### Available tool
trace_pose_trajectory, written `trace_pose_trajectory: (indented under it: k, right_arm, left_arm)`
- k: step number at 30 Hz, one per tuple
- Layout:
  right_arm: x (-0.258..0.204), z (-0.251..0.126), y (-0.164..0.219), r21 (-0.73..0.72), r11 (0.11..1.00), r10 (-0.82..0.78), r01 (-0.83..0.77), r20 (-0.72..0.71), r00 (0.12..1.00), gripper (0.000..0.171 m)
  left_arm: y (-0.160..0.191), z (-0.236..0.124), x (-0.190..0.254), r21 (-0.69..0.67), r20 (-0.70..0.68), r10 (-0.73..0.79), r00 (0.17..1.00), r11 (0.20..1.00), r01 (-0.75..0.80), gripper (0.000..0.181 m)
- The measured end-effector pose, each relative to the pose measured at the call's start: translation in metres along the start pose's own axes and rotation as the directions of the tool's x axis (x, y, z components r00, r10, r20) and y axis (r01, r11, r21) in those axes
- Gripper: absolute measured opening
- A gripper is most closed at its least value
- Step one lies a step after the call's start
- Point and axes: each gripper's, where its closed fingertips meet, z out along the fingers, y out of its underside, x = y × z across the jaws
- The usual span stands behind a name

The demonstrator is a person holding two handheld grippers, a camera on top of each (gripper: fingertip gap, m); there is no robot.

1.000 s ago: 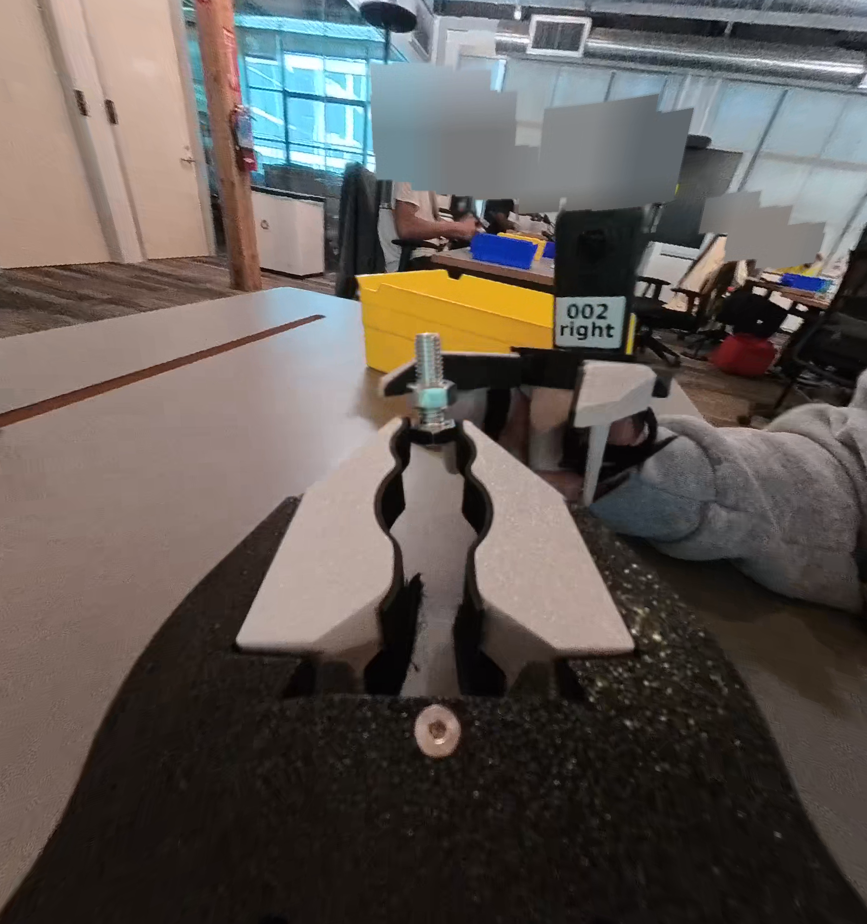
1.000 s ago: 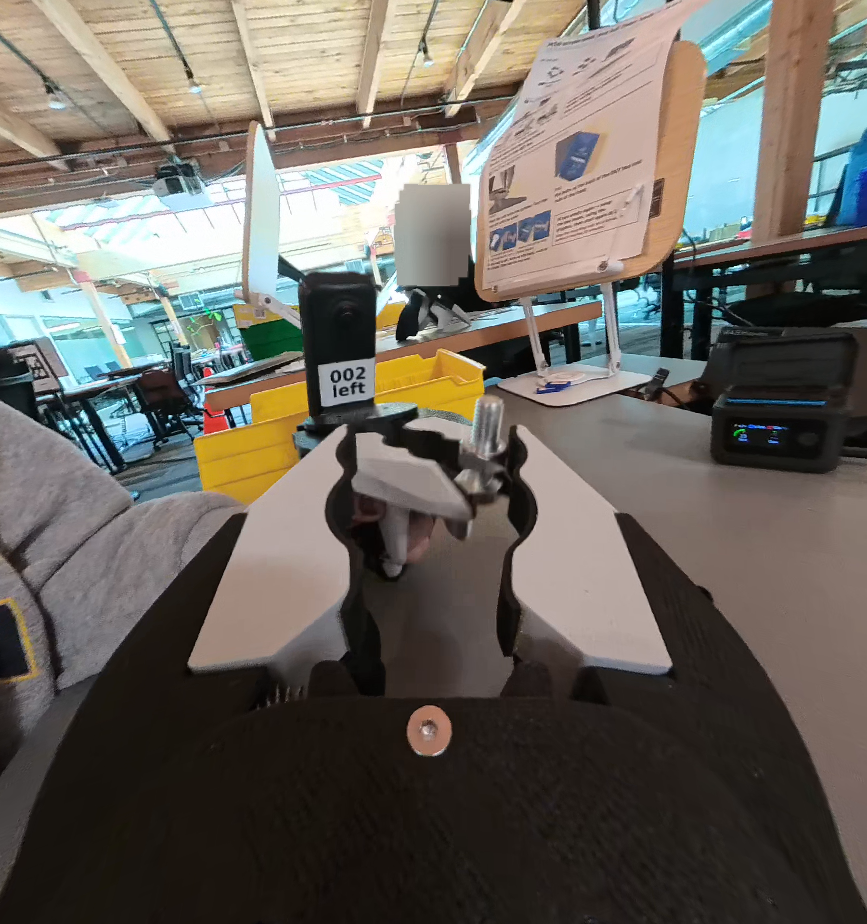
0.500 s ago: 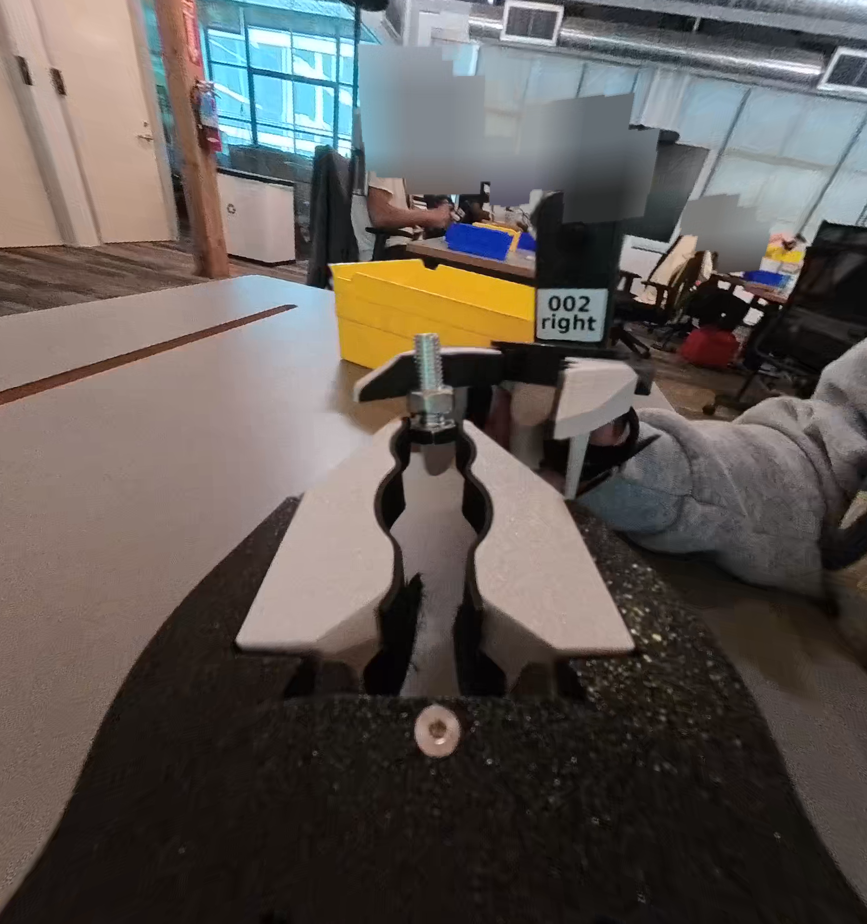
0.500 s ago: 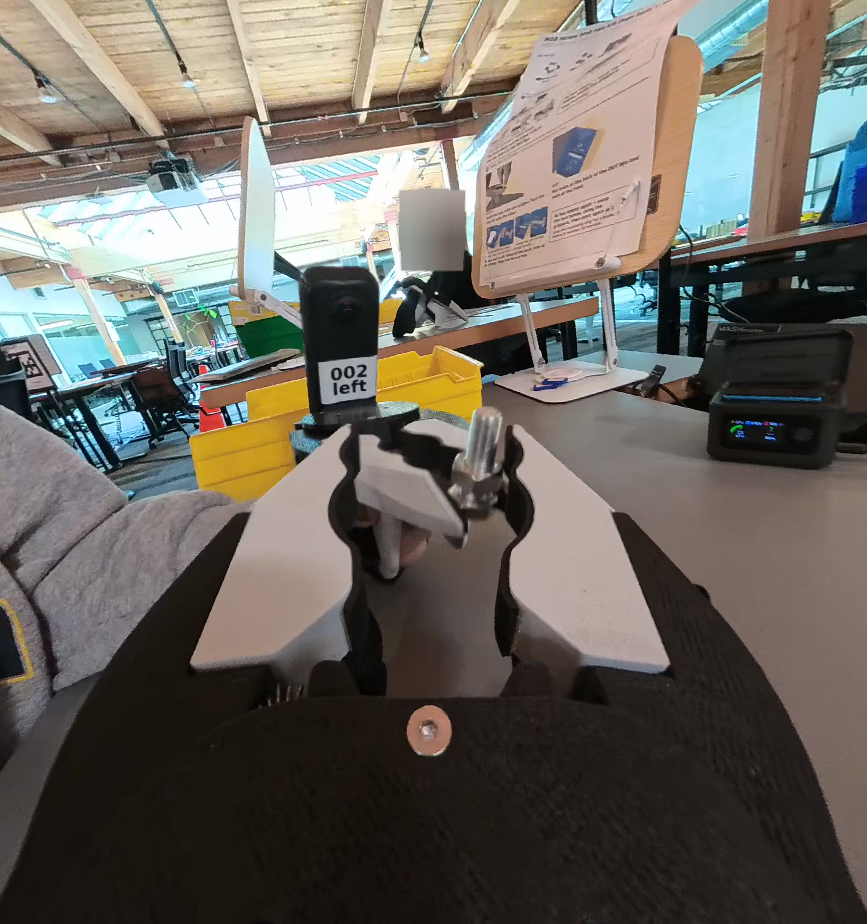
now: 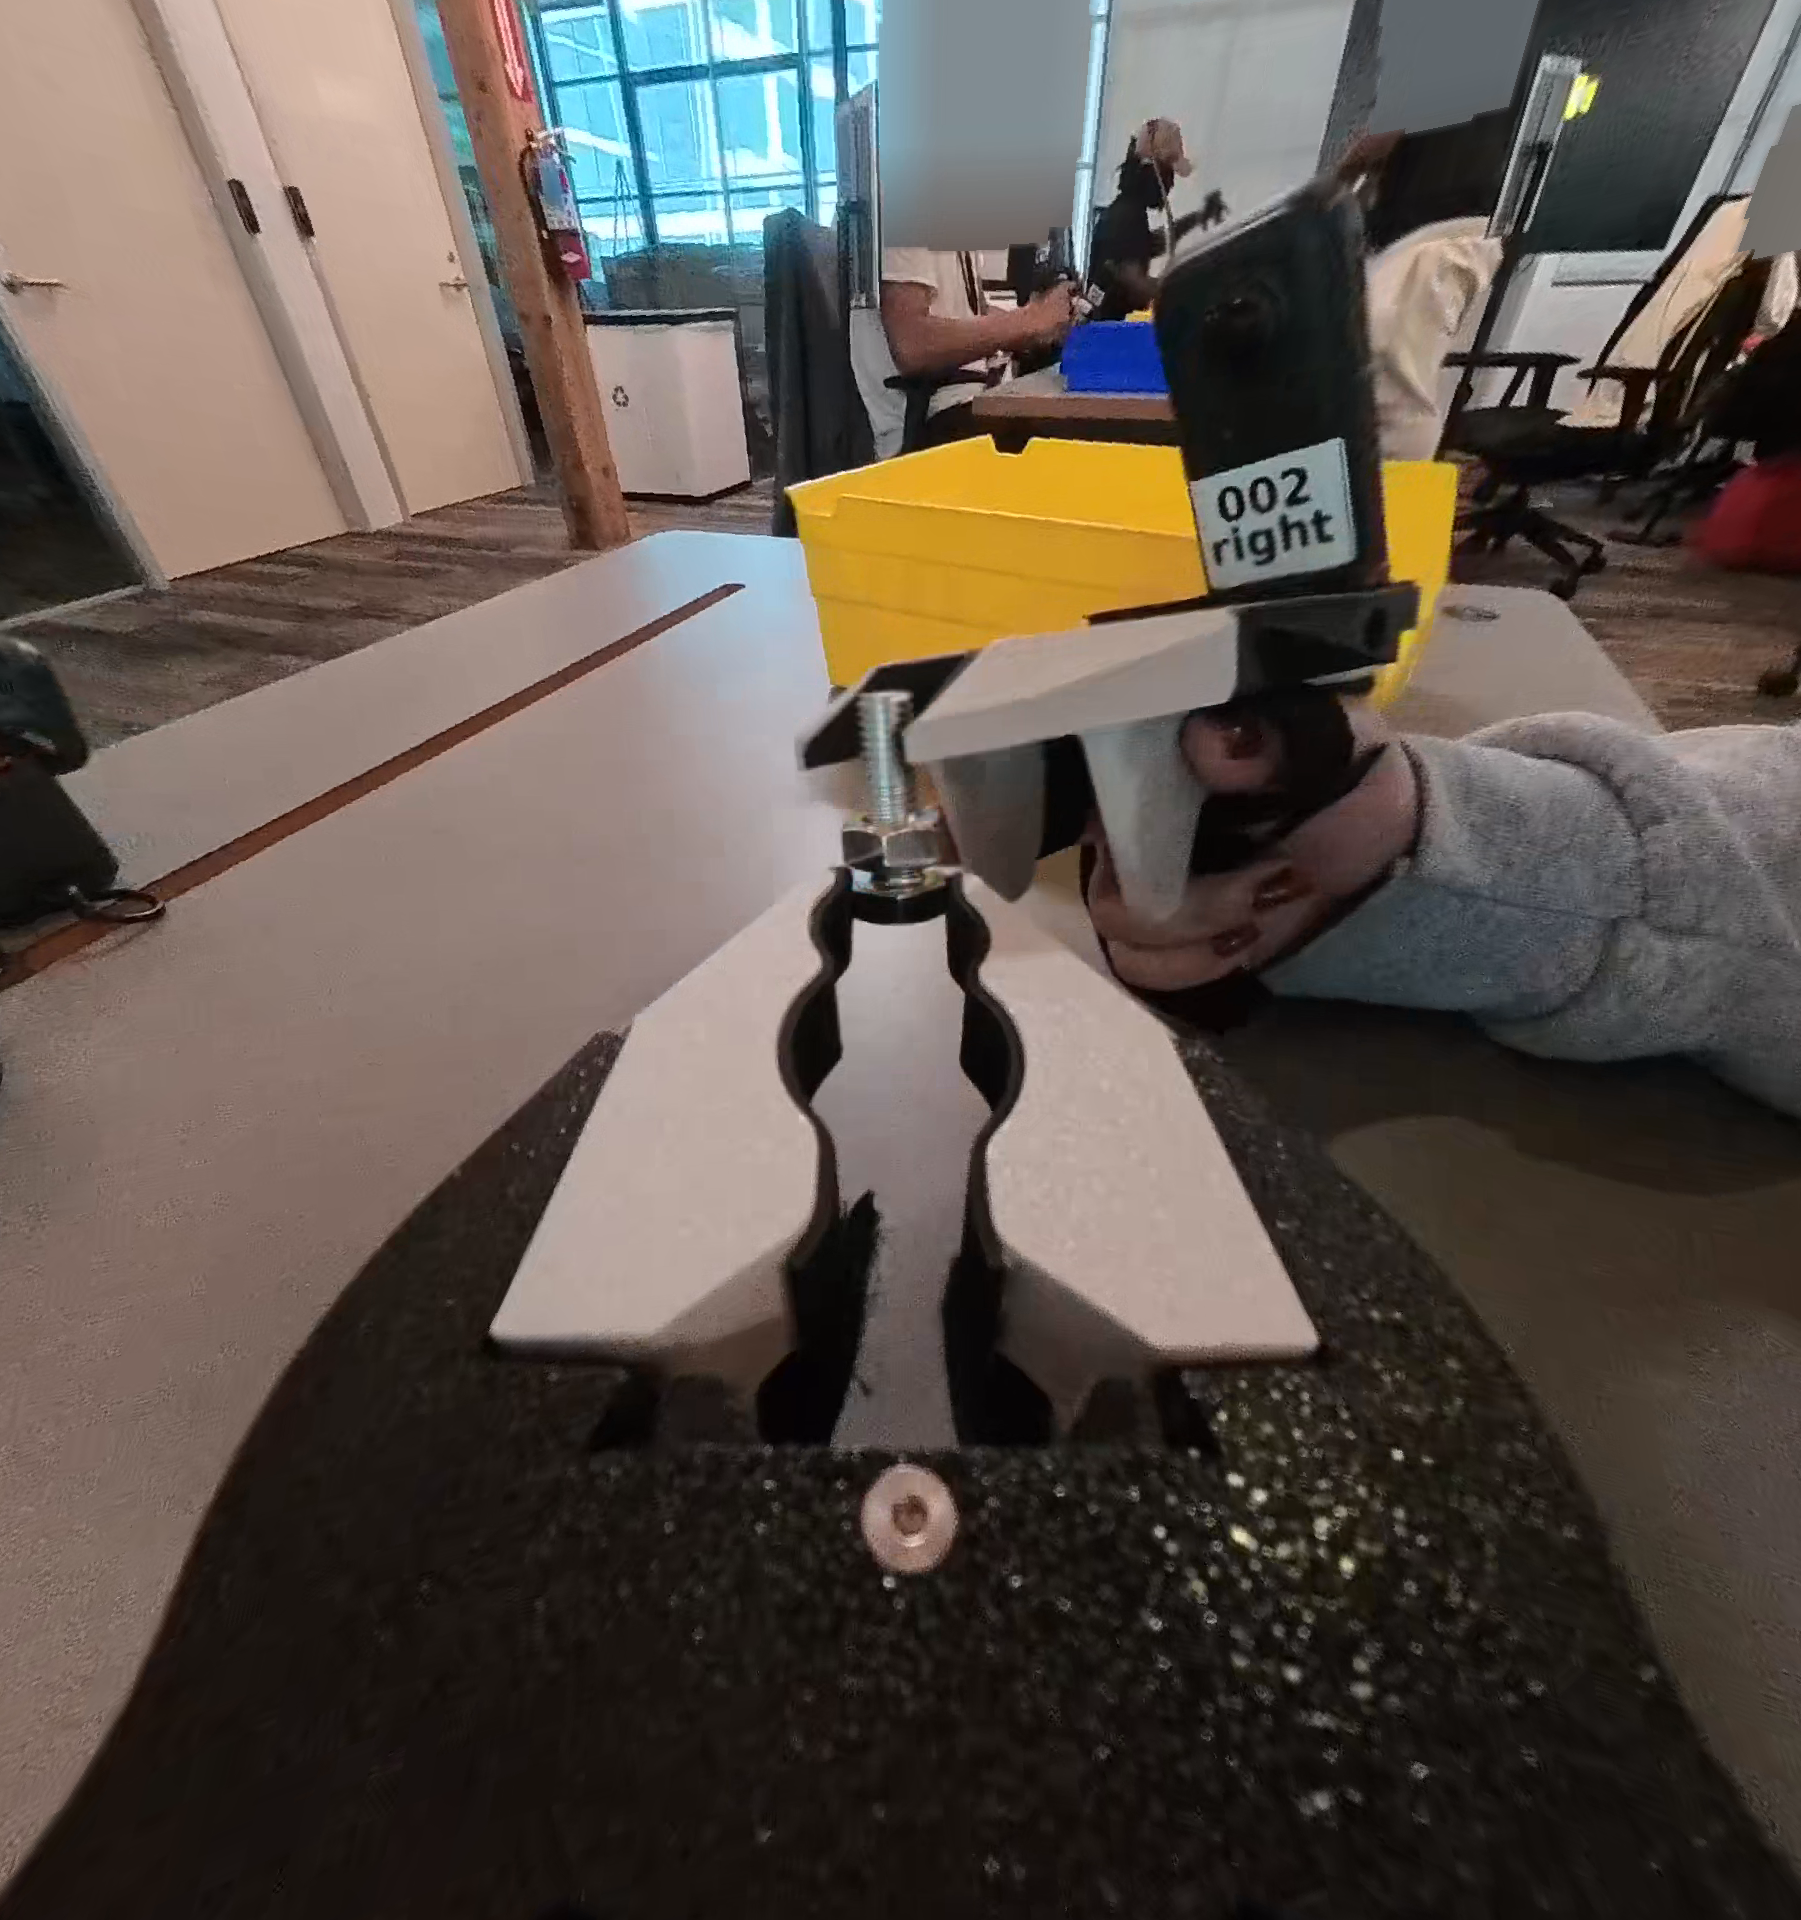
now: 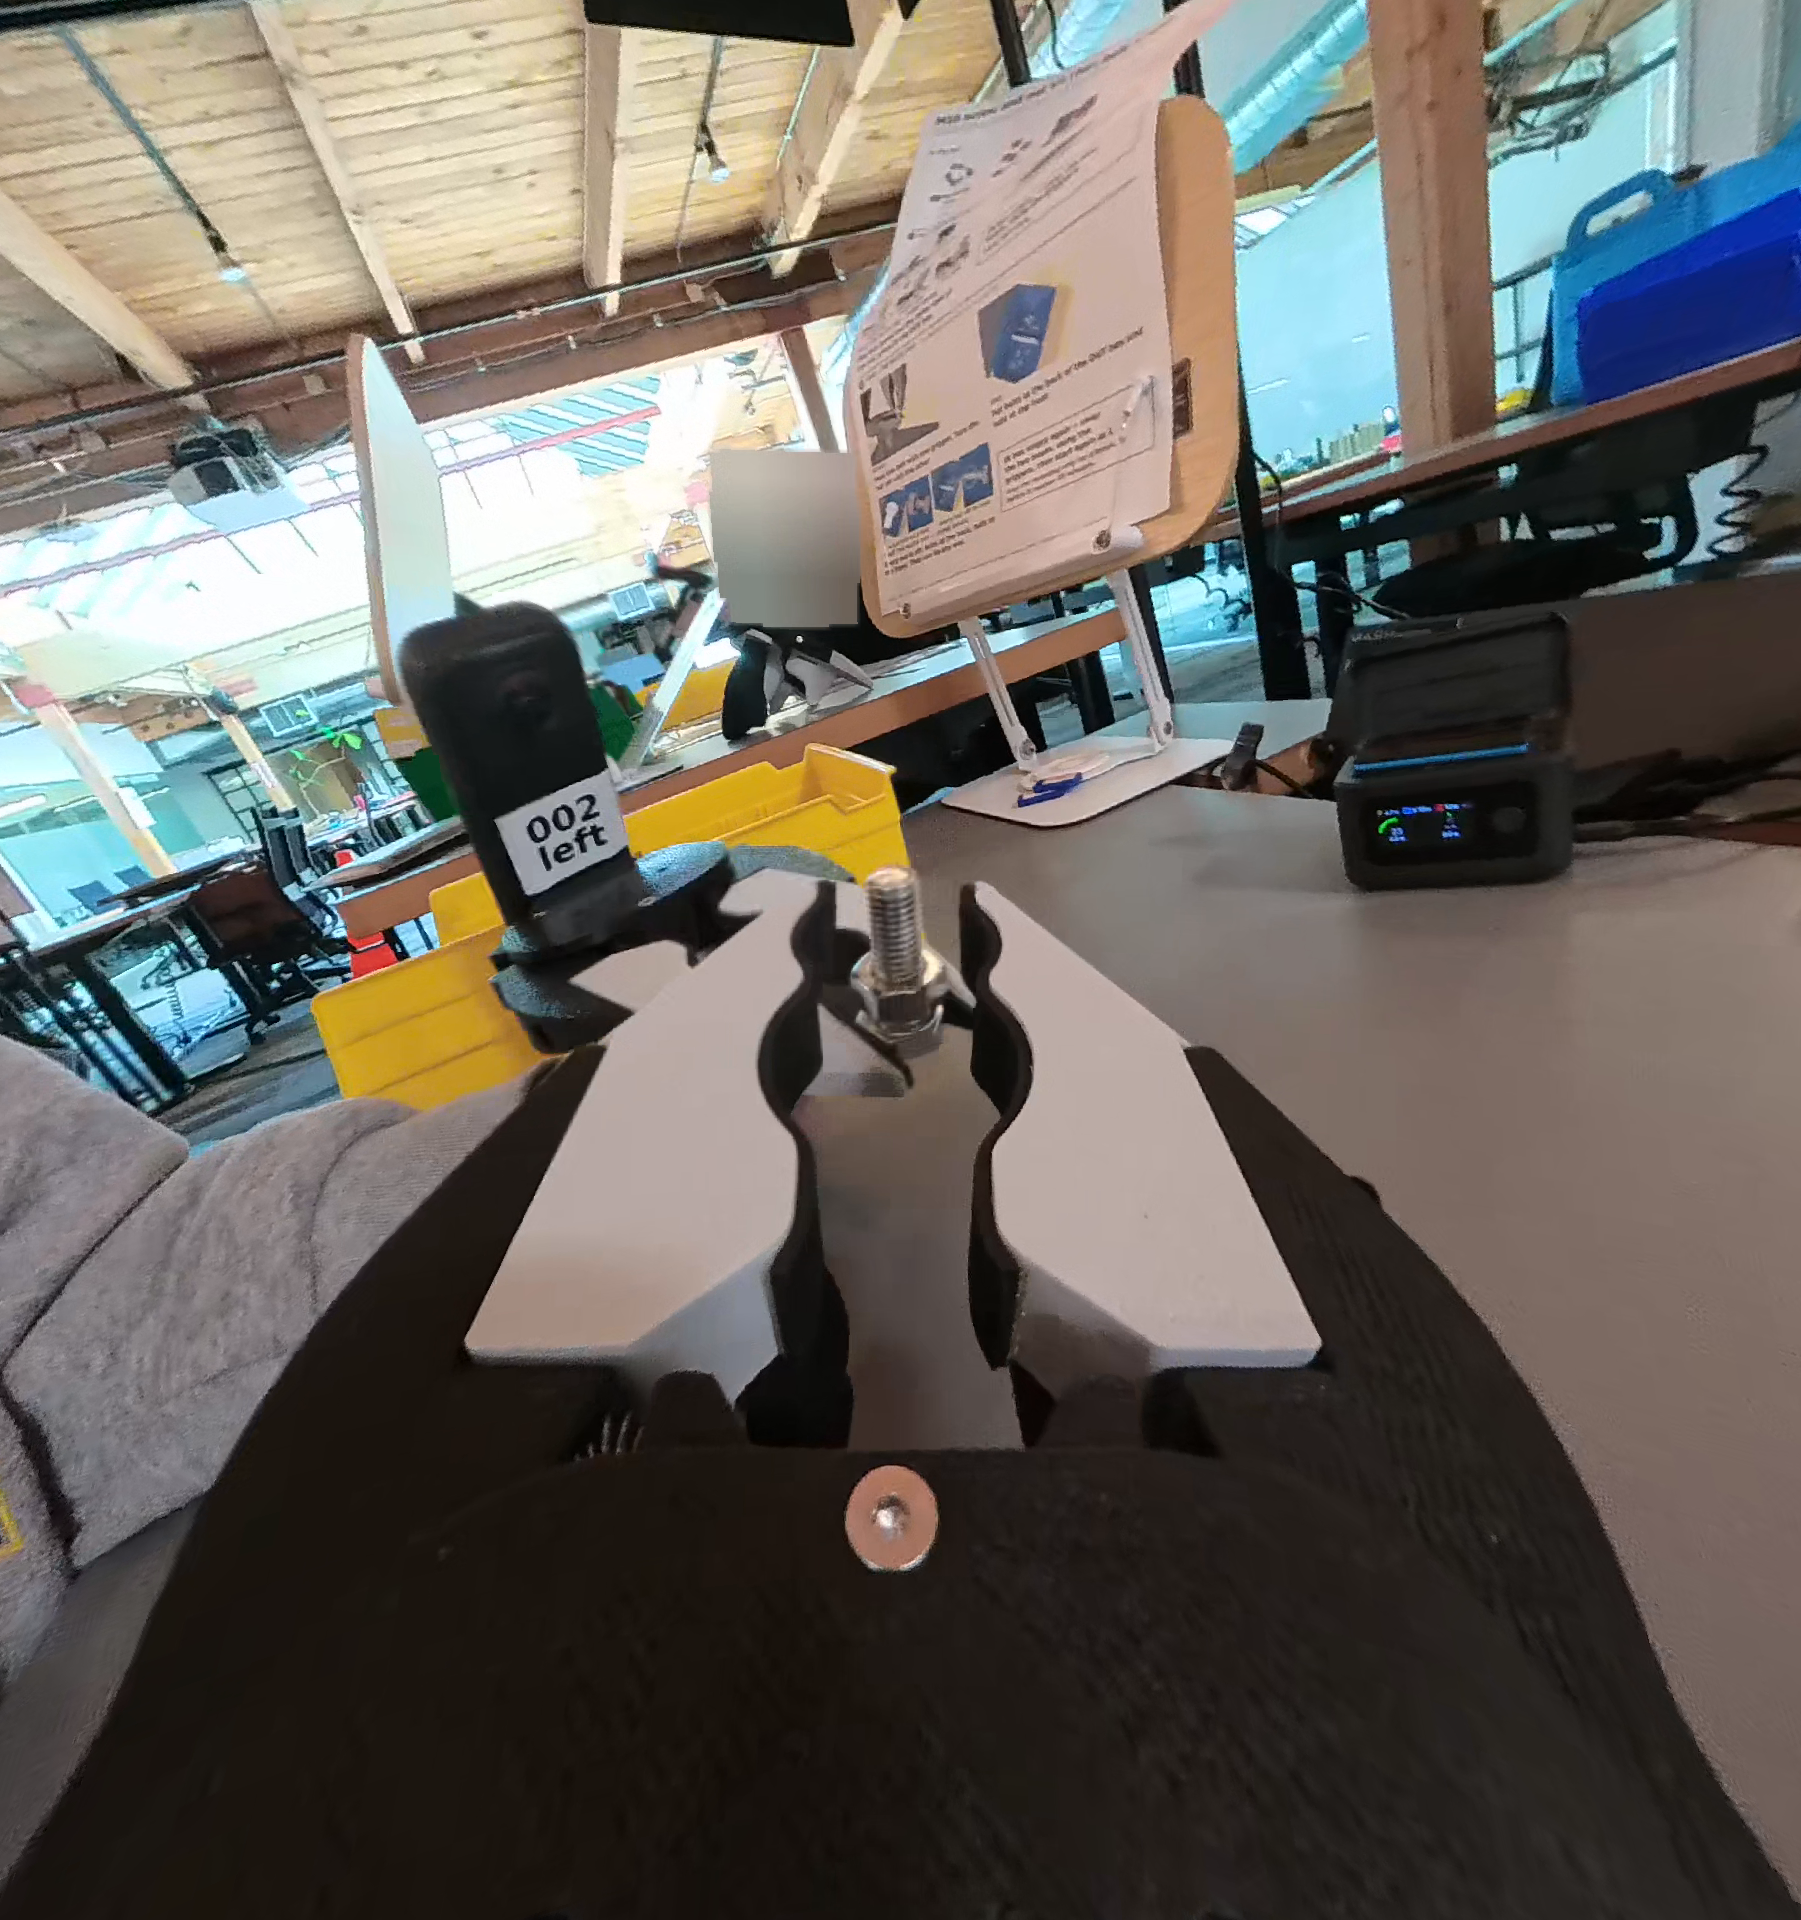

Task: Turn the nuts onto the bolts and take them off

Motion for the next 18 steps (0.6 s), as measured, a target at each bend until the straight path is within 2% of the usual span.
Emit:
trace_pose_trajectory:
  k: [3,7,9,11,14,18]
  right_arm:
    - [-0.003,0.0,0.003,-0.02,1.0,-0.006,0.006,0.019,1.0,0.008]
    - [0.0,-0.001,0.0,-0.01,0.996,0.087,-0.087,0.034,0.996,0.008]
    - [0.01,-0.004,-0.004,0.029,0.978,0.207,-0.207,0.024,0.978,0.007]
    - [0.019,-0.009,-0.009,0.074,0.946,0.314,-0.315,0.033,0.949,0.008]
    - [0.024,-0.017,-0.025,0.127,0.906,0.399,-0.403,0.061,0.915,0.007]
    - [0.006,-0.035,-0.066,0.128,0.935,0.332,-0.332,0.025,0.943,0.008]
  left_arm:
    - [-0.002,0.0,0.001,0.009,-0.008,-0.002,1.0,1.0,0.002,0.015]
    - [-0.008,-0.001,0.001,0.073,-0.012,-0.024,1.0,0.997,0.025,0.016]
    - [-0.013,-0.003,-0.005,0.108,0.017,-0.043,0.999,0.993,0.041,0.044]
    - [-0.014,-0.005,-0.014,0.117,0.063,-0.057,0.996,0.992,0.049,0.059]
    - [-0.012,-0.01,-0.029,0.117,0.158,-0.039,0.987,0.993,0.02,0.06]
    - [-0.011,-0.01,-0.034,0.107,0.198,-0.017,0.98,0.994,-0.004,0.056]
